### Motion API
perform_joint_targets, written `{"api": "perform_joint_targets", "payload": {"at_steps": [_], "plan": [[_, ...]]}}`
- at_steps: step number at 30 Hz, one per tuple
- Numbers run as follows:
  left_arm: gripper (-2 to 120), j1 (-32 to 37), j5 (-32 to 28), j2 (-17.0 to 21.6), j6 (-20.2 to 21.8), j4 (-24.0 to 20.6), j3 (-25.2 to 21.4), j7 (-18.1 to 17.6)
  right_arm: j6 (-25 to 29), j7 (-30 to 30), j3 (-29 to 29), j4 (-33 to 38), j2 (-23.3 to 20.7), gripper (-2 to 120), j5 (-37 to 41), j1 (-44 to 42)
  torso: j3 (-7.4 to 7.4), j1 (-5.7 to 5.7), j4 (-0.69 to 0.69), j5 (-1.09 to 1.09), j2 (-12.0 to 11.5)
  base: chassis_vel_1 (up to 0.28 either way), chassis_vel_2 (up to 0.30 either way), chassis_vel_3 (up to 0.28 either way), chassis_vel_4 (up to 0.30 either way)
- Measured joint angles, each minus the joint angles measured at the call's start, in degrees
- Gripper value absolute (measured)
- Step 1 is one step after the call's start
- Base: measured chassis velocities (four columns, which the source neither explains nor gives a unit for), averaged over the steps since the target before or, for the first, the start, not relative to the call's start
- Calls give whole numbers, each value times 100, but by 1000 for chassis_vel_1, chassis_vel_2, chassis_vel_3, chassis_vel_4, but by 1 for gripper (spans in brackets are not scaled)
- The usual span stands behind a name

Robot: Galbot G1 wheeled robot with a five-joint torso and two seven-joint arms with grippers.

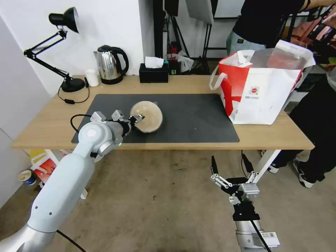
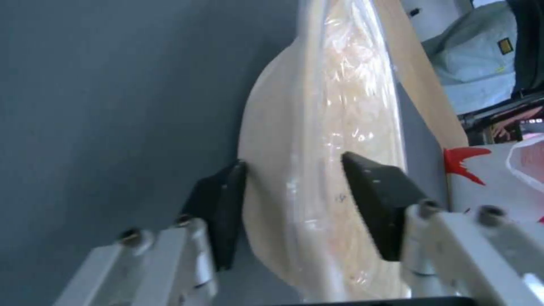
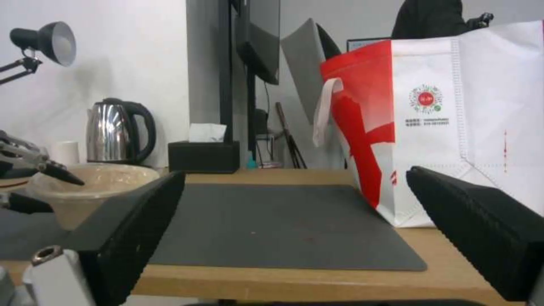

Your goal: Pick up the trash from the table and place it into the takeout bag.

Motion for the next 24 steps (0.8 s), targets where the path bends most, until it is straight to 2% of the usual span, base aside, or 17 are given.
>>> {"api": "perform_joint_targets", "payload": {"at_steps": [2, 4, 7, 8, 10, 24], "plan": [[31, 10, 1, 0, -6, -31, 0, 0, 0, 0, 0, 0, 0, 100, 0, 0, 0, 0, 0, 0, 0, 0, 0, 0, 0], [27, 12, 1, 2, -7, -36, 0, 0, 0, 0, 0, 0, 0, 100, 0, 0, 0, 0, 0, 0, 0, 0, 0, 0, 0], [11, 26, 17, 39, -21, -67, -38, 0, 0, 0, 0, 0, 0, 100, 0, 0, 0, 0, 0, 0, 0, 0, 0, 0, 0], [11, 26, 17, 39, -21, -67, -38, 0, 0, 0, 0, 0, 0, 100, 0, 0, 0, 0, 0, 0, 0, 0, 0, 0, 0], [3, 70, 23, 84, -31, -117, -77, 2, 0, 0, 0, 0, 0, 100, 0, 0, 0, 0, 0, 0, 0, 0, 0, 0, 0], [1, 237, 95, 220, -143, -248, -266, 49, 0, 0, 0, 0, 0, 100, 0, 0, 0, 0, 0, 0, 0, 0, 0, 0, 0]]}}
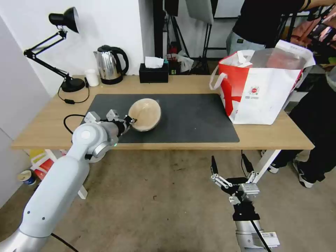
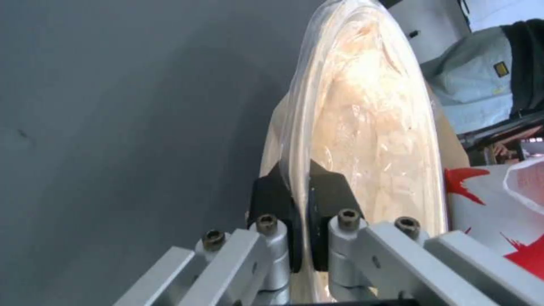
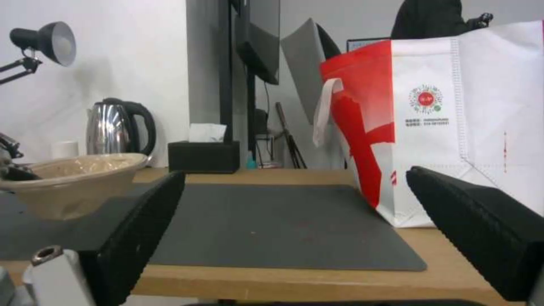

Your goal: Pick up the trash from the table and place it into the takeout bag.

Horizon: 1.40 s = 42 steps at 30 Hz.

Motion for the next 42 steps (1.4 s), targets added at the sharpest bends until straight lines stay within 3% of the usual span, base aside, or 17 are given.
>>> {"api": "perform_joint_targets", "payload": {"at_steps": [13, 22, 34, 42], "plan": [[1, -35, -247, 321, -142, -582, -328, 166, 0, 0, 0, 0, 0, 100, 0, 0, 0, 0, 1, 1, 0, 0, 0, 0, 0], [1, -651, -376, 469, -237, -478, -157, 502, 0, 0, 0, 0, 0, 100, 0, 0, 0, 0, 0, 1, 0, 0, 0, 0, 0], [1, -2253, -426, 468, -363, 460, 911, 1388, 0, 0, 0, 0, 0, 100, 0, 0, 0, 0, 0, 1, 0, 0, 0, 0, 0], [1, -3337, -232, -63, -370, 1453, 1910, 2020, 0, 0, 0, 0, 0, 100, 0, 0, 1, 0, -1, 1, 0, 0, 0, 0, 0]]}}
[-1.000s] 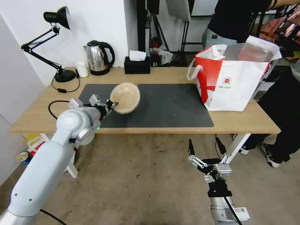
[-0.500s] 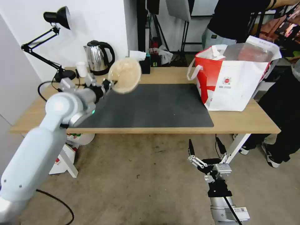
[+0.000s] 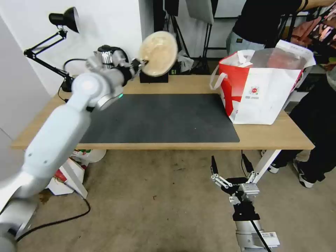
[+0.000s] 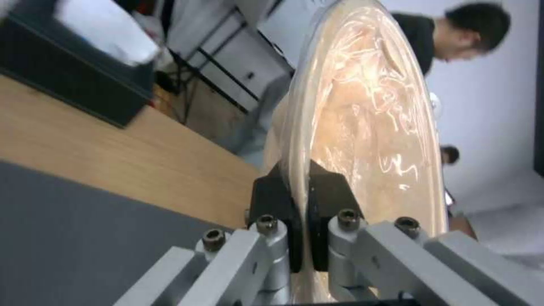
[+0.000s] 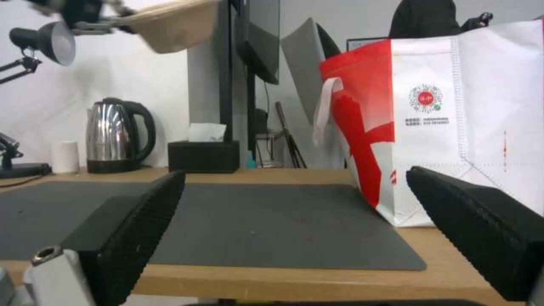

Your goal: Pick up the trash from the table and place it into the takeout bag.

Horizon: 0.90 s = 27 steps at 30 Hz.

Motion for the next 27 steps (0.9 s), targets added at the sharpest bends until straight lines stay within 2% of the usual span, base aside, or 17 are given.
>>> {"api": "perform_joint_targets", "payload": {"at_steps": [1, 2, 6, 7, 9, 14, 15, 16, 19, 27], "plan": [[1, -200, 39, -115, -2, 211, 184, 110, 0, 0, 0, 0, 0, 100, 0, 0, 0, 0, 0, 0, 0, 0, 0, 0, 0], [1, -200, 39, -115, -2, 211, 184, 110, 0, 0, 0, 0, 0, 100, 0, 0, 0, 0, 0, 0, 0, 0, 0, 0, 0], [1, -752, 169, -408, -28, 810, 587, 468, 0, 0, 0, 0, 0, 100, 0, 0, 0, 0, 2, 0, 0, 0, 0, 0, 0], [1, -752, 169, -408, -28, 810, 587, 468, 0, 0, 0, 0, 0, 100, 0, 0, 0, 0, 2, 0, 0, 0, 0, 0, 0], [1, -1005, 238, -563, -41, 1144, 756, 609, 0, 0, 0, 0, 0, 100, 0, 0, 0, 0, 1, 0, 0, 0, 0, 0, 0], [1, -1242, 347, -745, -46, 1519, 907, 794, 0, 0, 0, 0, 0, 100, 0, 0, 0, 0, 1, 1, 0, 0, 0, 0, 0], [1, -1392, 447, -892, -59, 1805, 1007, 972, 0, 0, 0, 0, 0, 100, 0, 0, 0, 0, 1, -1, 0, 0, 0, 0, 0], [1, -1392, 447, -892, -59, 1805, 1007, 972, 0, 0, 0, 0, 0, 100, 0, 0, 0, 0, 1, -1, 0, 0, 0, 0, 0], [1, -1671, 576, -1182, -65, 2326, 1113, 1203, 0, 0, 0, 0, 0, 100, 0, 0, 0, 0, 2, 0, 0, 0, 0, 0, 0], [1, -2060, 753, -1680, -68, 3084, 1300, 1495, 0, 0, 0, 0, 0, 100, 0, 0, 0, 0, 1, 0, 0, 0, 0, 0, 0]]}}
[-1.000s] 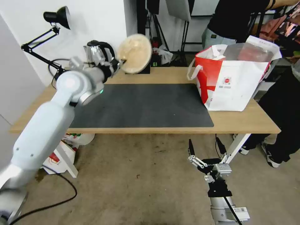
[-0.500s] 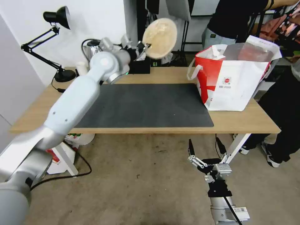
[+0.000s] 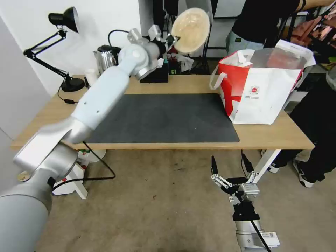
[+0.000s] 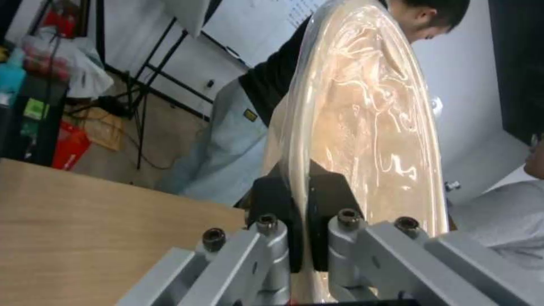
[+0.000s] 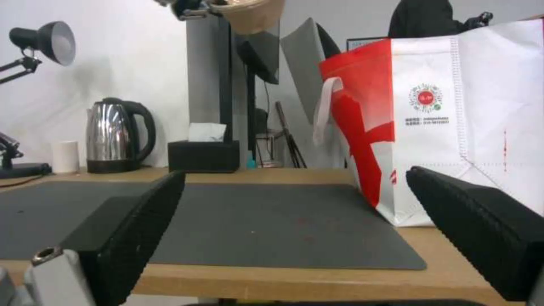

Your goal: Pick up the trash from the table and place it into the takeout bag.

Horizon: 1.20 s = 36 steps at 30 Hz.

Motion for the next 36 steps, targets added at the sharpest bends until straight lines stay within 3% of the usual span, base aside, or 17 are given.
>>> {"api": "perform_joint_targets", "payload": {"at_steps": [10, 16, 21, 29, 36], "plan": [[1, -321, 221, -552, -104, 787, 210, 549, 0, 0, 0, 0, 0, 100, 0, 0, 0, -1, -1, 0, 0, 0, 0, 0, 0], [1, -482, 237, -750, -205, 1150, 375, 1497, 0, 0, 0, 0, 0, 100, 0, 0, -1, -1, 1, -1, 0, 0, 0, 0, 0], [1, -636, 237, -1021, -358, 1472, 482, 1840, 0, 0, 0, 0, 0, 100, 0, 0, 0, 0, 0, 0, 1, 0, 0, 0, 0], [1, -877, 394, -1466, -406, 2114, 559, 2035, 0, 0, 0, 0, 0, 100, 0, 0, 0, 0, -1, 0, 1, 0, 0, 0, 0], [1, -957, 427, -1492, -434, 2287, 773, 2051, 0, 0, 0, 0, 0, 100, 0, 0, 0, -1, 0, -1, 1, 0, 0, 0, 0]]}}
